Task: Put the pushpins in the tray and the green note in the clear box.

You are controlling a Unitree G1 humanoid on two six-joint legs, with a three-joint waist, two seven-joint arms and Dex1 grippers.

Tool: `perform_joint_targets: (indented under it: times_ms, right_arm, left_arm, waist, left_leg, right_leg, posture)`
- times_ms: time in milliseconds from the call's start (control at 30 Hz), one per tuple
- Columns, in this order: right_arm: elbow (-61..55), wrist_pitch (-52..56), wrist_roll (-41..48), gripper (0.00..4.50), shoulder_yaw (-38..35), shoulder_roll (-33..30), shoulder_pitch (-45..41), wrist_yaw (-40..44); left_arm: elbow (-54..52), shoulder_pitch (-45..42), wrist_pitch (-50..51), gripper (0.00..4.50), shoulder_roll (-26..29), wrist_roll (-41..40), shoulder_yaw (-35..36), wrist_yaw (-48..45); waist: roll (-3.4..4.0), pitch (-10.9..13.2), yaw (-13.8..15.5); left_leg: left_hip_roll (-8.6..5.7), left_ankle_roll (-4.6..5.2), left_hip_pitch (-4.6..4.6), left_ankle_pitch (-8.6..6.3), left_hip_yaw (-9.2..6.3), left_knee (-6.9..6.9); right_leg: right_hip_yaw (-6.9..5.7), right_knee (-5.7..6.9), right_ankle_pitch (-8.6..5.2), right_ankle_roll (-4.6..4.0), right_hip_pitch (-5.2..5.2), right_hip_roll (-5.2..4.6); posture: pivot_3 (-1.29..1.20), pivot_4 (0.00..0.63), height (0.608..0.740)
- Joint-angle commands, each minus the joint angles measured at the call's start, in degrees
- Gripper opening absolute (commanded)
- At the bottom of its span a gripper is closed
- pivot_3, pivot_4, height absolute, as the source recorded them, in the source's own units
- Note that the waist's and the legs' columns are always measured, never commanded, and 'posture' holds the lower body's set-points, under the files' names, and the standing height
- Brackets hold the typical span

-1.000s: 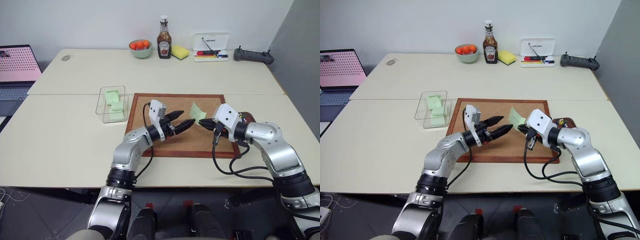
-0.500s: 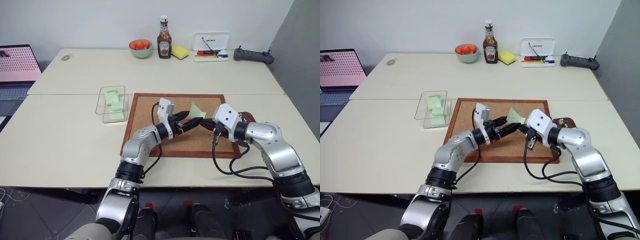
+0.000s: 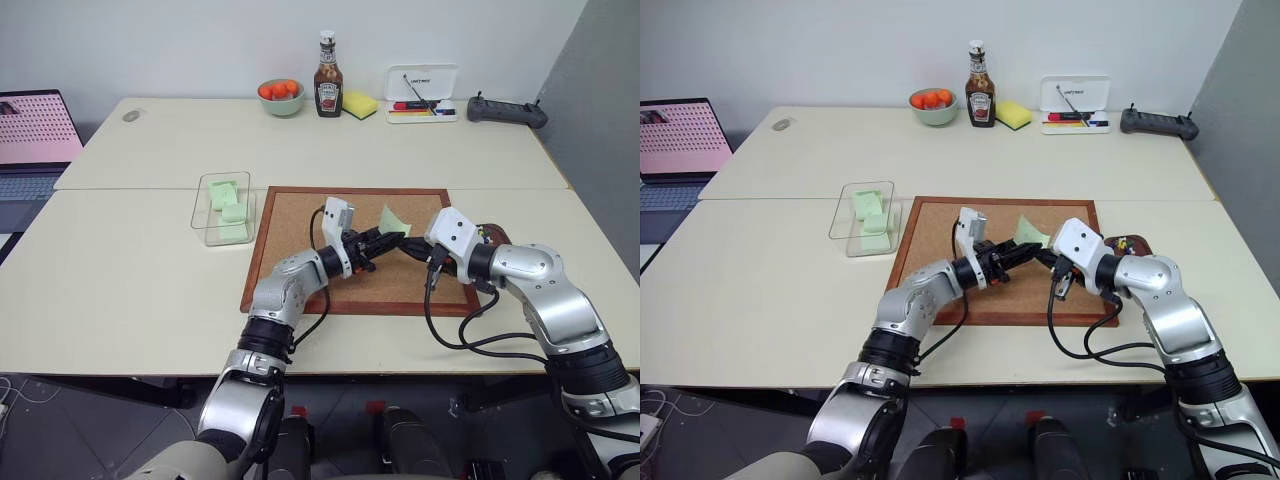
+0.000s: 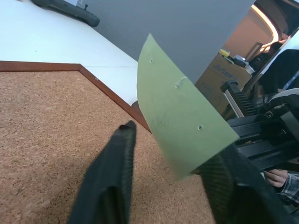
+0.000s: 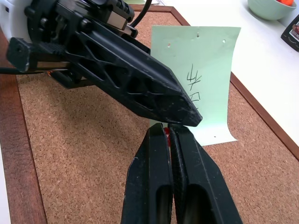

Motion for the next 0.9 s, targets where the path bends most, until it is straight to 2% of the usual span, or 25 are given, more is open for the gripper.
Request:
perform_joint_targets:
  times_ms: [33, 167, 900]
  right_arm:
    - [-2.7, 0.0, 0.2, 0.0, -0.9, -0.3, -0.9, -0.1]
    - [-3.1, 0.1, 0.3, 0.0, -1.0, -0.3, -0.6, -0.3]
    - [-4.9, 5.0, 5.3, 0.0, -6.0, 4.3, -1.0, -5.6]
  left_arm:
    - [1.1, -1.8, -1.4, 0.65, -0.9, 0.1, 0.5, 0.7]
    - [2.4, -2.5, -2.2, 0.05, -1.2, 0.3, 0.8, 1.3]
    - [4.4, -2.5, -7.3, 0.05, -1.2, 4.1, -0.2, 2.5]
  waist:
    - [0.0, 0.0, 0.0]
    - [0.0, 0.0, 0.0]
    - [0.0, 0.0, 0.0]
  left_leg:
    - [0.0, 0.0, 0.0, 0.0, 0.0, 0.0]
    - [0.0, 0.0, 0.0, 0.0, 0.0, 0.0]
    - [0.0, 0.0, 0.0, 0.0, 0.0, 0.01]
  right_leg:
    - [0.0, 0.0, 0.0, 0.0, 0.0, 0.0]
    - [0.0, 0.0, 0.0, 0.0, 0.0, 0.0]
    - [0.01, 0.02, 0.01, 0.01, 0.0, 0.0]
  posture:
    - [0.0, 0.15, 0.74]
    - [0.0, 0.15, 0.74]
    - [0.0, 0.15, 0.74]
